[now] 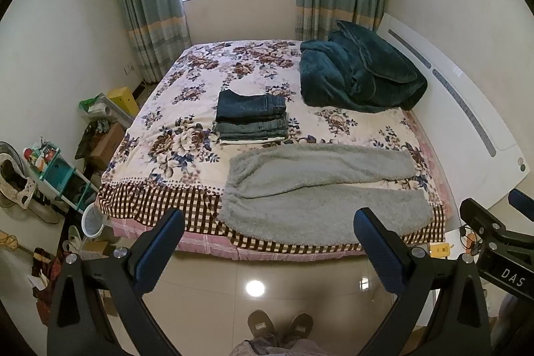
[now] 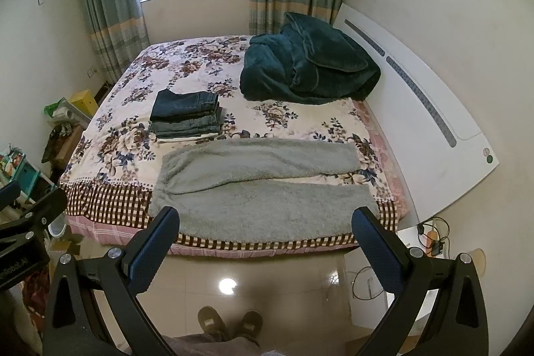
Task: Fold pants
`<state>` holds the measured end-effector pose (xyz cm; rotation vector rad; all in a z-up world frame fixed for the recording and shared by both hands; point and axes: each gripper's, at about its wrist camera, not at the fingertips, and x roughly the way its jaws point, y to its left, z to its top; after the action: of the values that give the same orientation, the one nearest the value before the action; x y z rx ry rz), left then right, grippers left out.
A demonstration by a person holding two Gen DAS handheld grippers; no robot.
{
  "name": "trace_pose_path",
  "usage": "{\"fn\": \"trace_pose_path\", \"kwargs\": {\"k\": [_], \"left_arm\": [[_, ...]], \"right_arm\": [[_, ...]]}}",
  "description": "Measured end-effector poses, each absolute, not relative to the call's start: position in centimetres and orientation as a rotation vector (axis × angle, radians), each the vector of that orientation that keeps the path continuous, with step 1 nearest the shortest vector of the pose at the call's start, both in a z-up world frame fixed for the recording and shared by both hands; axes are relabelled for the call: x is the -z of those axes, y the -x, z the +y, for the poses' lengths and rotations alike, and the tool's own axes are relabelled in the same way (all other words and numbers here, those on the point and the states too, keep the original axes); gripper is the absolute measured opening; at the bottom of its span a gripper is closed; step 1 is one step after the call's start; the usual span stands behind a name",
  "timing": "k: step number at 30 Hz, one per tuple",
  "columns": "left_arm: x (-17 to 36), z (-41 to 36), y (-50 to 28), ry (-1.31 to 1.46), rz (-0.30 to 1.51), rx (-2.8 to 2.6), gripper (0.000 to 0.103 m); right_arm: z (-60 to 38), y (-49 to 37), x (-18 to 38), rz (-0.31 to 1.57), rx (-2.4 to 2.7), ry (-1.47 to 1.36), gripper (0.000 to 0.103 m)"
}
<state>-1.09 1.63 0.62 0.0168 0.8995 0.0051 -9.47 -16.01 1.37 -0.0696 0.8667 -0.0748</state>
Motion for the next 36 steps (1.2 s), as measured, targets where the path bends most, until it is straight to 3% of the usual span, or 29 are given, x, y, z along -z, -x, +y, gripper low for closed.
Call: {"fn": "trace_pose_path", "kwargs": {"k": [36], "left_arm": [[-1.6, 2.2, 1.3, -0.009, 0.878, -0.007, 0.103]], "right_arm": [[-15.1, 9.6, -3.1, 0.847, 0.052, 0.062, 0.103]]}}
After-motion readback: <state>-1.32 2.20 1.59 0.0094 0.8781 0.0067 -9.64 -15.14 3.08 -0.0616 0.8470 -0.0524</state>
